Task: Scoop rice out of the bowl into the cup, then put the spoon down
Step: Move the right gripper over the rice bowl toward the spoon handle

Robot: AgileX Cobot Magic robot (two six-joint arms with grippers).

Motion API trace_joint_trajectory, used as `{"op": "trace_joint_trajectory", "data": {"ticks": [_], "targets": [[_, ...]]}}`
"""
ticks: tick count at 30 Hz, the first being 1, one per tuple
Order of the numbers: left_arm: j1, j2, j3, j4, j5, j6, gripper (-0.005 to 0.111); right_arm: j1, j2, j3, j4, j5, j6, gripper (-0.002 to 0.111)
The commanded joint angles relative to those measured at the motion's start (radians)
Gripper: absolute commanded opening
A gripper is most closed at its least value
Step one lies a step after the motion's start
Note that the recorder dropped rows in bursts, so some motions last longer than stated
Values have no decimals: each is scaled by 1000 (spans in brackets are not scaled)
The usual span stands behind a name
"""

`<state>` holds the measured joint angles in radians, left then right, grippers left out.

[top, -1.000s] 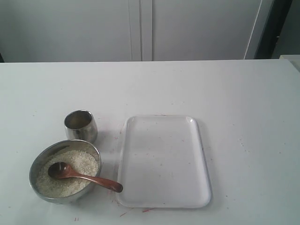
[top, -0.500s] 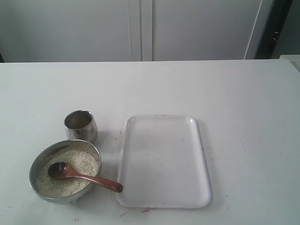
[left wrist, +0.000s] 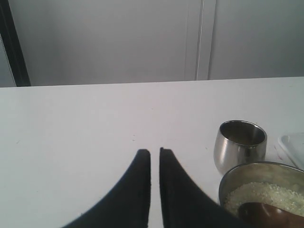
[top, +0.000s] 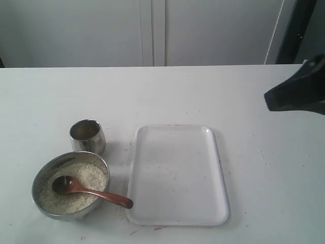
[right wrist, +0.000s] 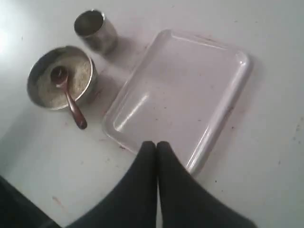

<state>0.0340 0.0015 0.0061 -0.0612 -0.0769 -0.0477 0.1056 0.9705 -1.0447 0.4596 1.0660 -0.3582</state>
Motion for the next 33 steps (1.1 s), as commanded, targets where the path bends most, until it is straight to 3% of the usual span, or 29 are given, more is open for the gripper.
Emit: {"op": "trace_joint_trajectory", "data": {"ticks": [1,4,8,22,33], "targets": [[2,-1,-6,-6,-4,-1,14,279,124,-131,-364,121,221,0],[2,-1,-6,-6,-4,-1,14,492,222,-209,-518,155,358,0],[2,-1,-6,-6,-4,-1,14,641,319,-244,-519,155,388,0],[2,-1,-6,-6,-4,-1,14,836,625,-331,-527,25,377,0],[2,-1,-6,-6,-4,-1,14,870,725,-390,-528,-20,380,0]]}}
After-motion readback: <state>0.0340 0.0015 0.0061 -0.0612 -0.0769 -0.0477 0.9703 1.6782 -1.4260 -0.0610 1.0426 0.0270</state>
